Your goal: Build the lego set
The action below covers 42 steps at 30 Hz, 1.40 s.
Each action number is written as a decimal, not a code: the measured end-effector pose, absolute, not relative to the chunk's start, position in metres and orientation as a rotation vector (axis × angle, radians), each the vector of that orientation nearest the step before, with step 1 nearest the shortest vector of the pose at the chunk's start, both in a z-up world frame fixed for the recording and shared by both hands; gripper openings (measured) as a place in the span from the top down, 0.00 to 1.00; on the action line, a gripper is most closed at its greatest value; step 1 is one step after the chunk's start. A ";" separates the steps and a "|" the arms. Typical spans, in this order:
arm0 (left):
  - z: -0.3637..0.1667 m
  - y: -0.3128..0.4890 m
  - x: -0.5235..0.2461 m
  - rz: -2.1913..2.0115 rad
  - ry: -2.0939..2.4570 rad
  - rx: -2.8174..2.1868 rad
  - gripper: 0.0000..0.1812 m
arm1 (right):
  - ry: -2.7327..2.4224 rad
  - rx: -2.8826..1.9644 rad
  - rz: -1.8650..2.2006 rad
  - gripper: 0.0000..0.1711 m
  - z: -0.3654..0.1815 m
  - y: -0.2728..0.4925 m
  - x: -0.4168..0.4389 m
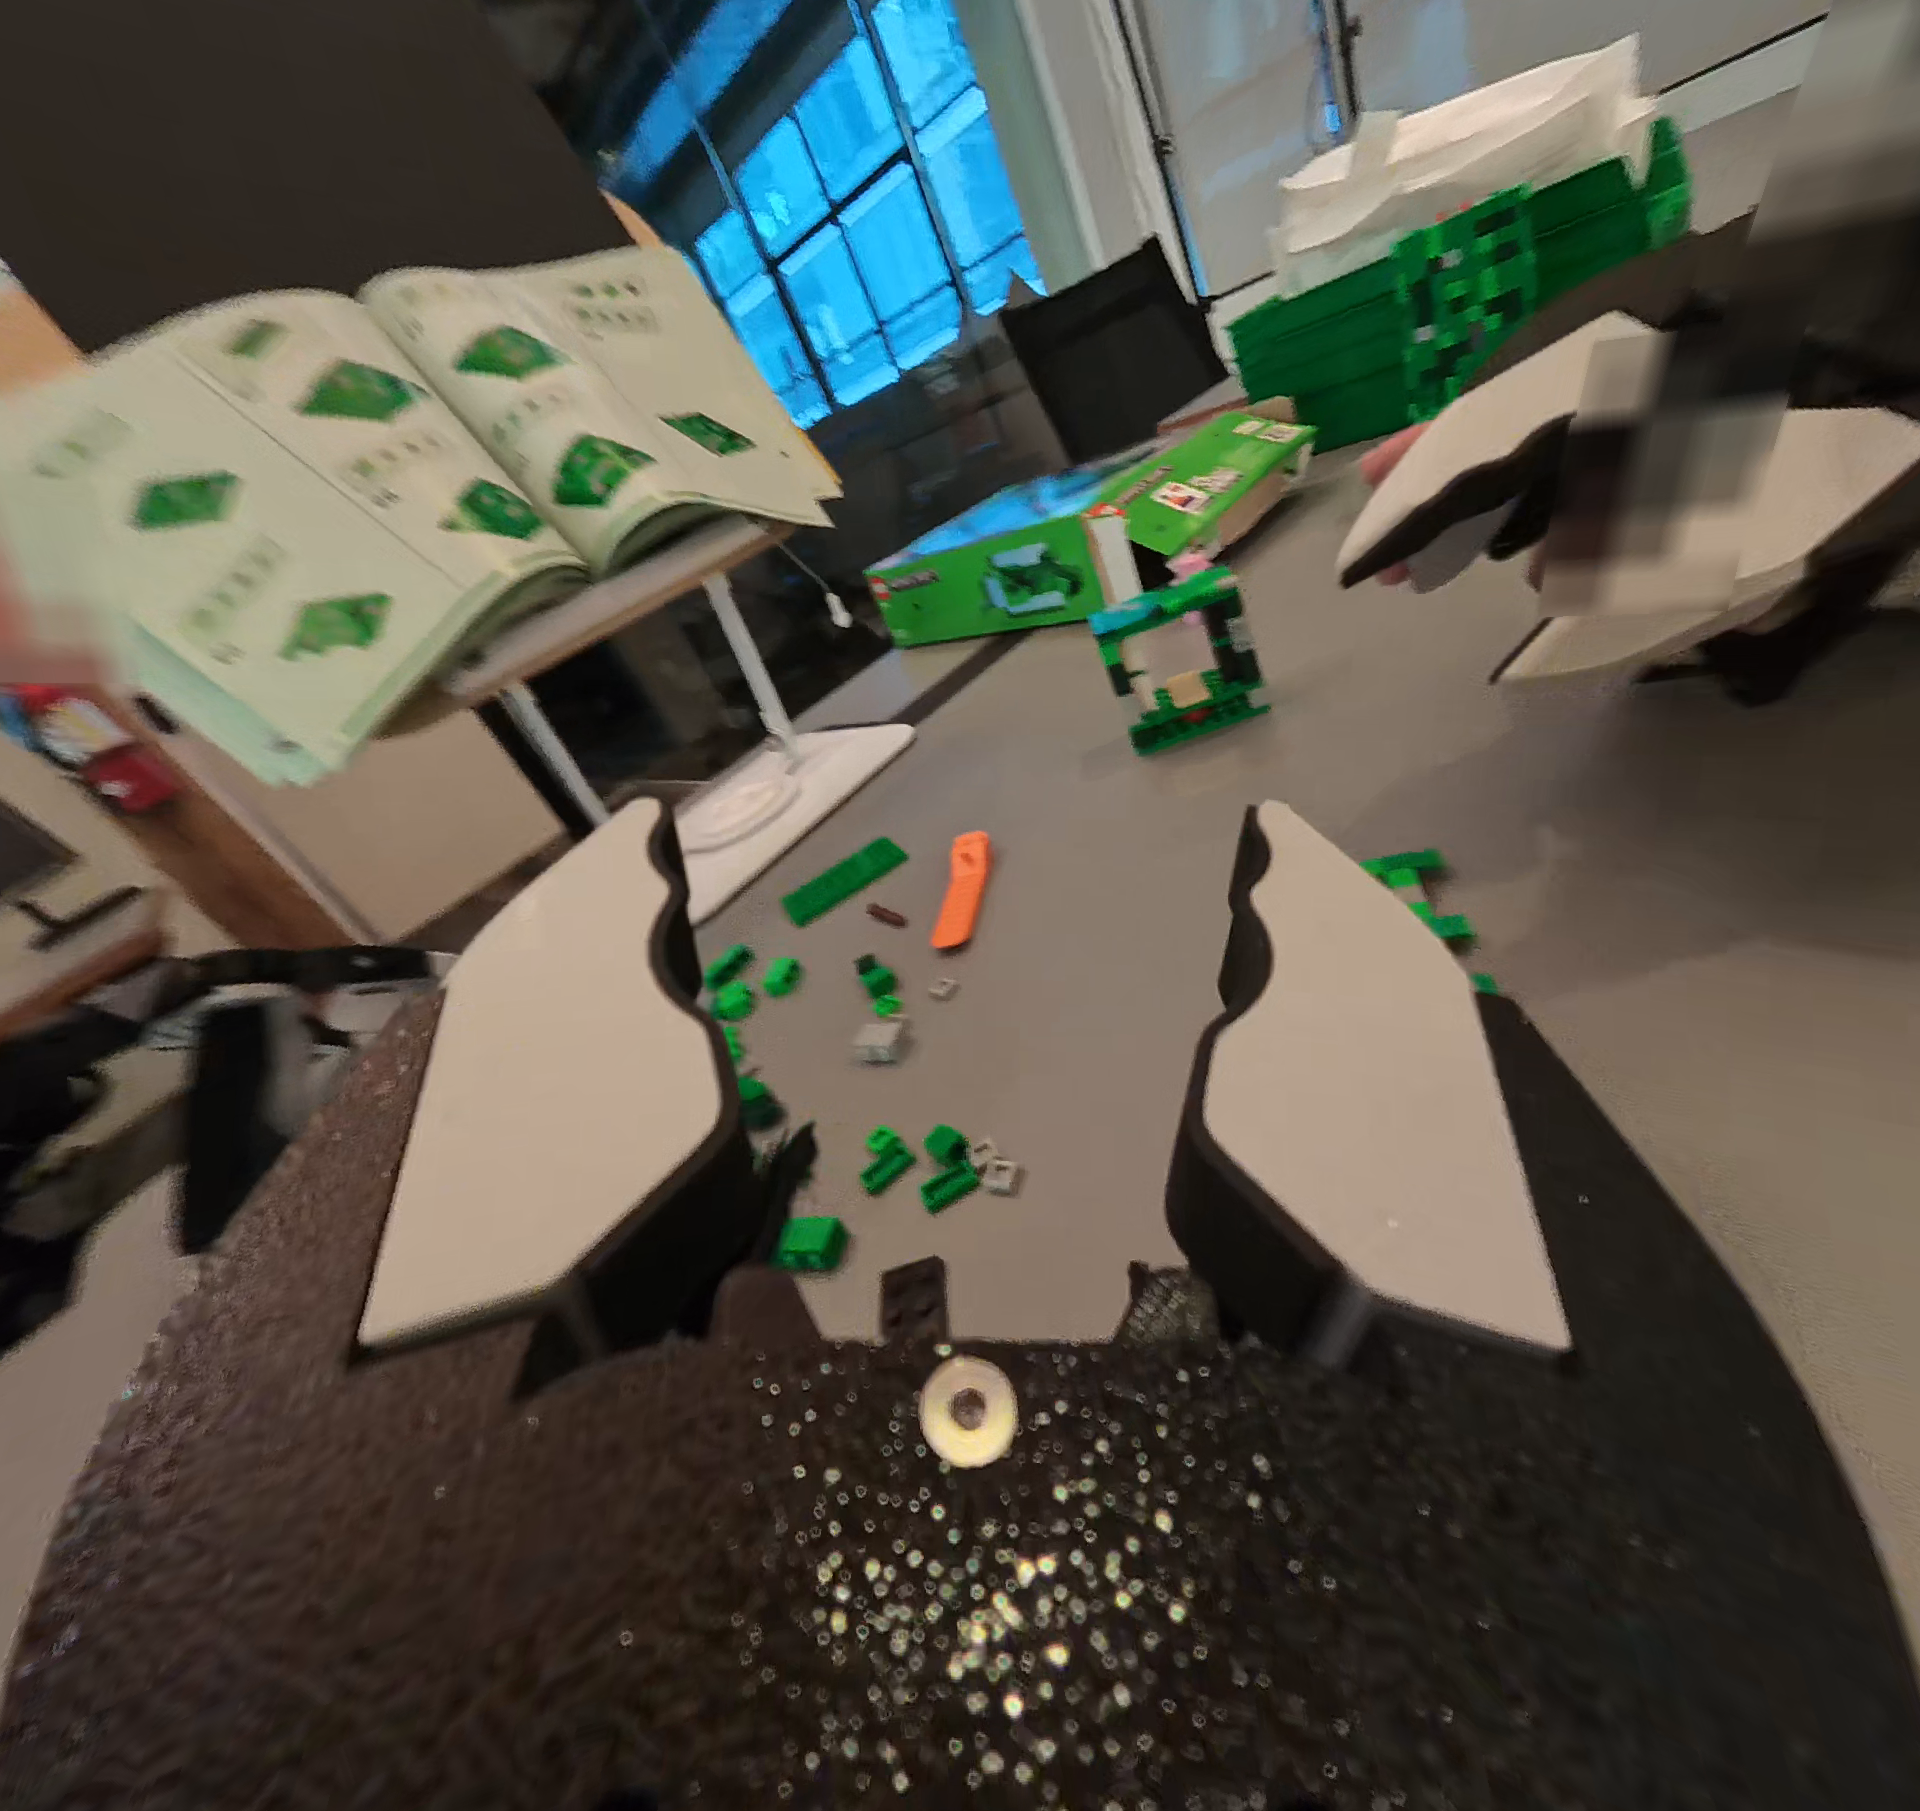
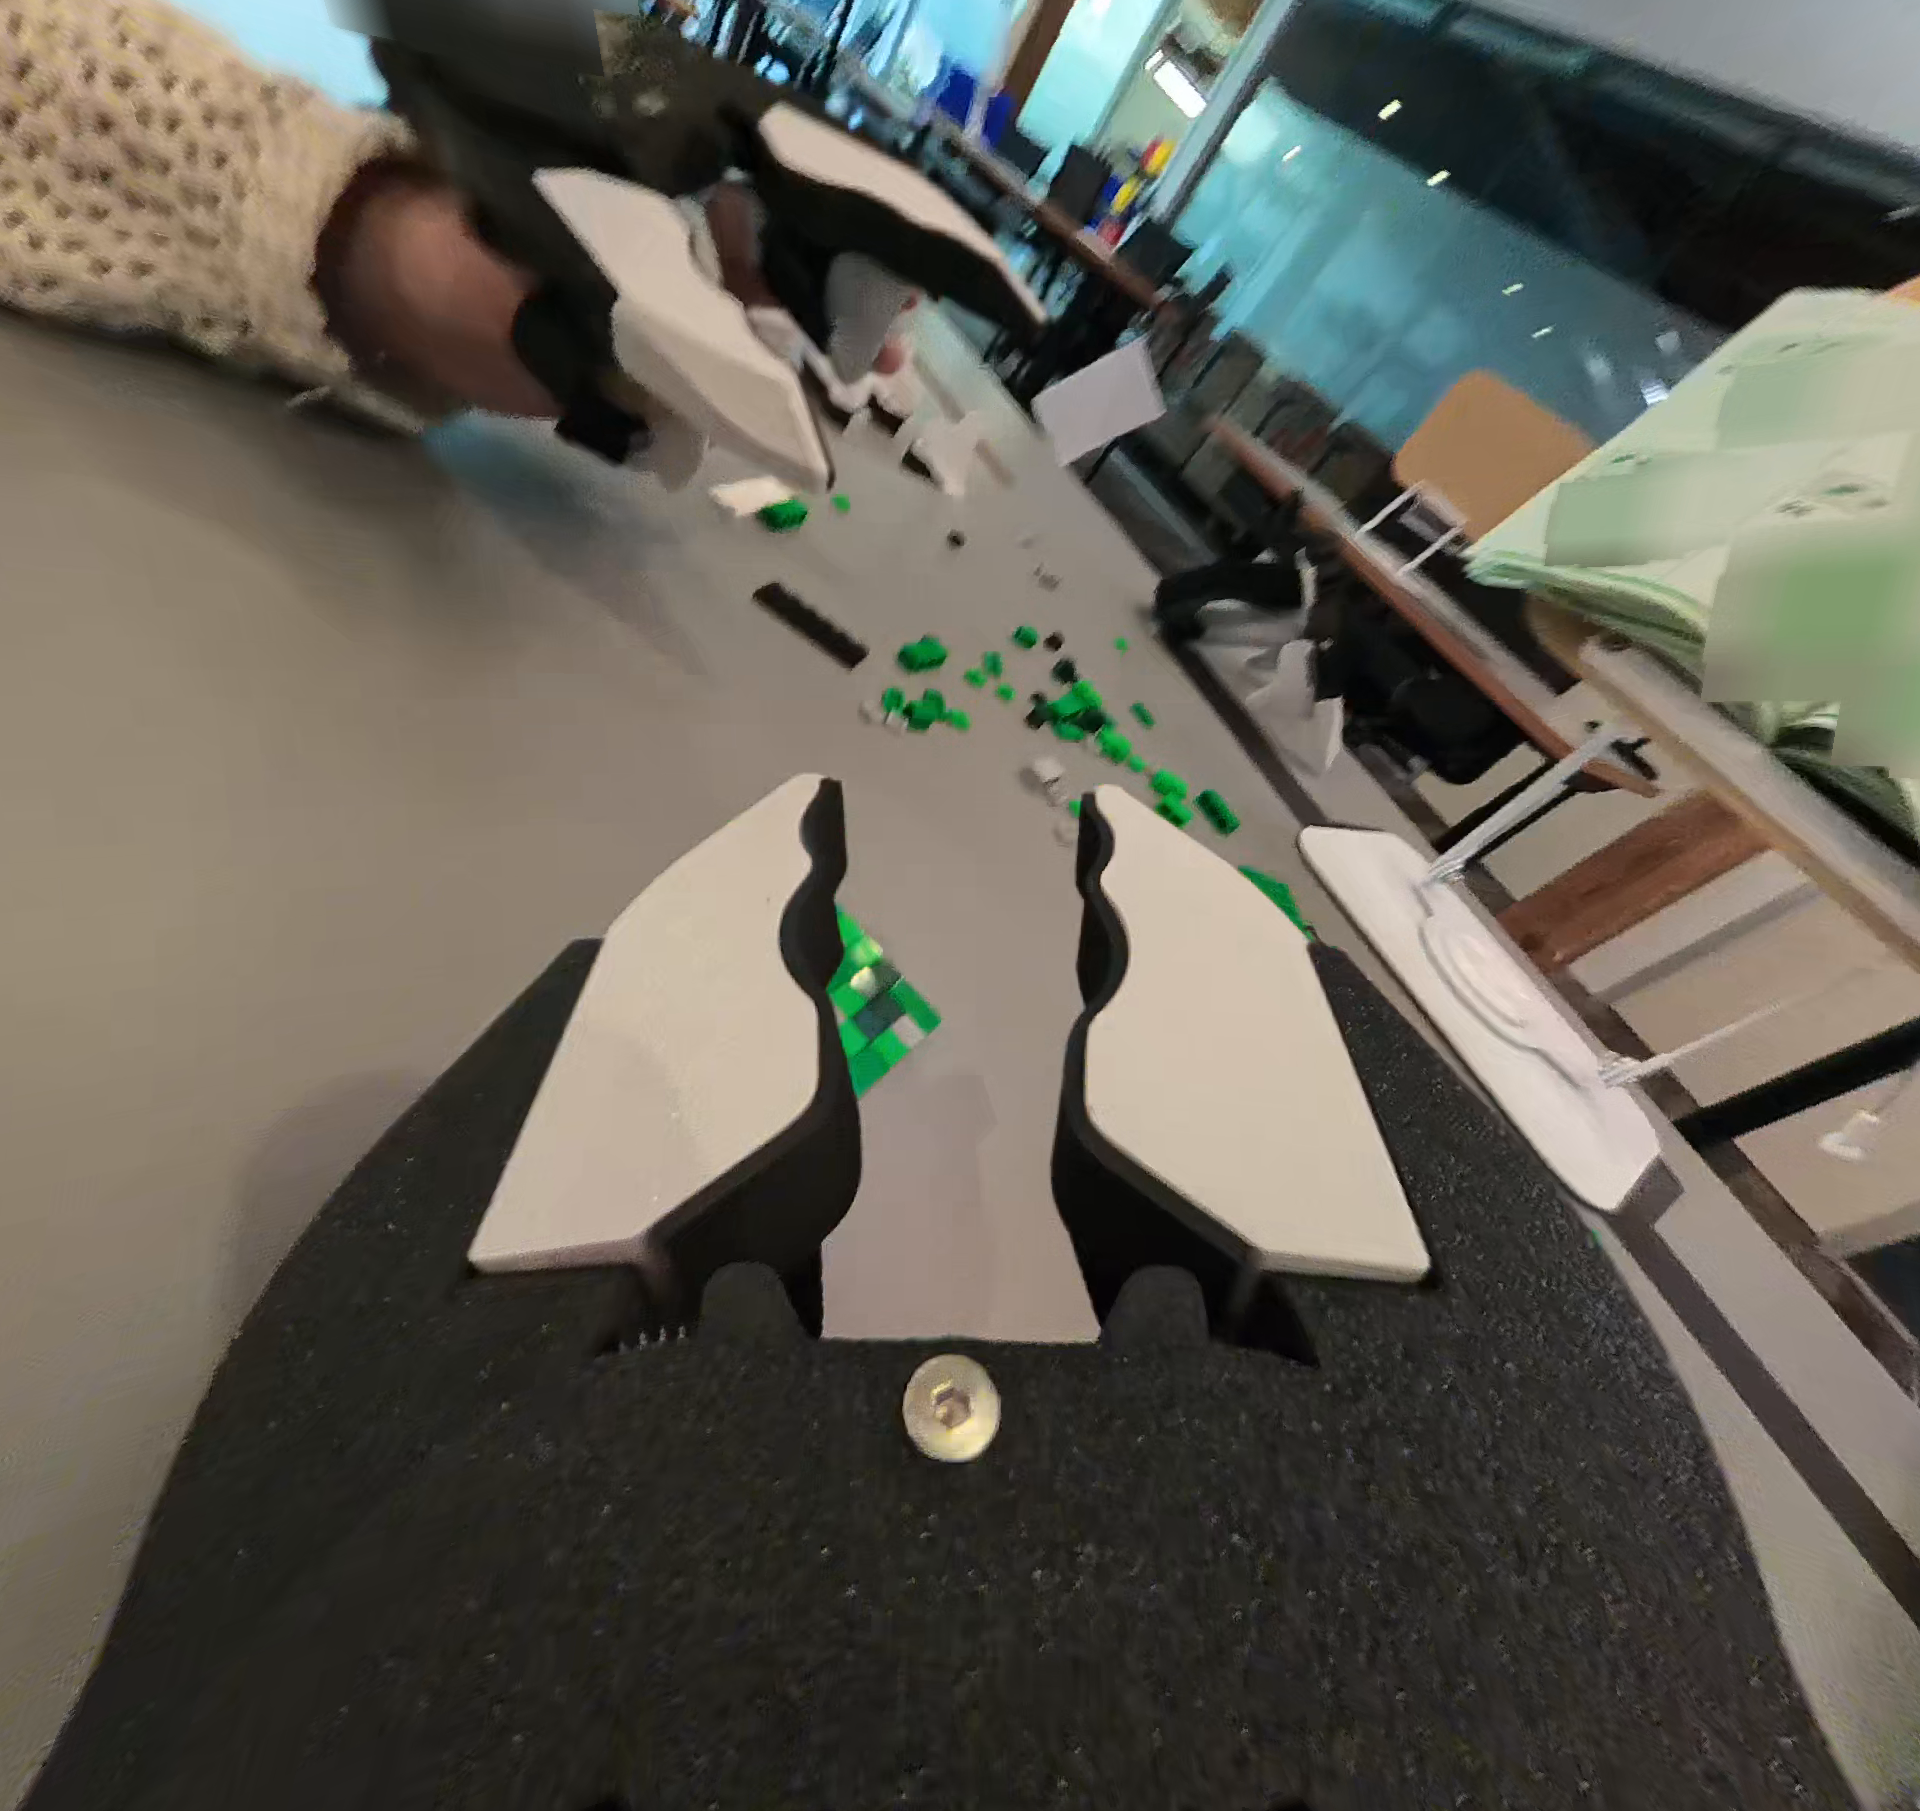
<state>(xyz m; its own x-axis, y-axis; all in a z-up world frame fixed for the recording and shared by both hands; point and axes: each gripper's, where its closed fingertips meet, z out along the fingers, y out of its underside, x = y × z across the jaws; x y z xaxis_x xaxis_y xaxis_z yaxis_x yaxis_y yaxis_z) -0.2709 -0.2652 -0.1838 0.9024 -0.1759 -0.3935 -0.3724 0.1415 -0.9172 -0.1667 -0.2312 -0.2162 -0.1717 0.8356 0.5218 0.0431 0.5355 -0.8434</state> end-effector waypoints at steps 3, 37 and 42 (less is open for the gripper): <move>-0.175 -0.270 -0.282 0.374 0.460 -1.400 0.45 | -1.435 -0.736 0.868 0.77 -0.197 -0.233 -0.166; -0.193 -0.224 -0.225 0.241 0.016 -1.864 0.19 | -1.078 -1.454 0.595 0.26 -0.176 -0.161 -0.110; -0.211 -0.195 -0.197 0.256 -0.009 -1.954 0.19 | -1.054 -1.561 0.682 0.25 -0.179 -0.165 -0.087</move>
<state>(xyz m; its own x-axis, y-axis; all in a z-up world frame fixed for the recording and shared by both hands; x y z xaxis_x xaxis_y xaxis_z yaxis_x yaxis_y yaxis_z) -0.1974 -0.1948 -0.2114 0.9766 0.1261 -0.1742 -0.1129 -0.3889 -0.9143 -0.0866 -0.1648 -0.1792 0.4425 0.8910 0.1014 0.2730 -0.0261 -0.9617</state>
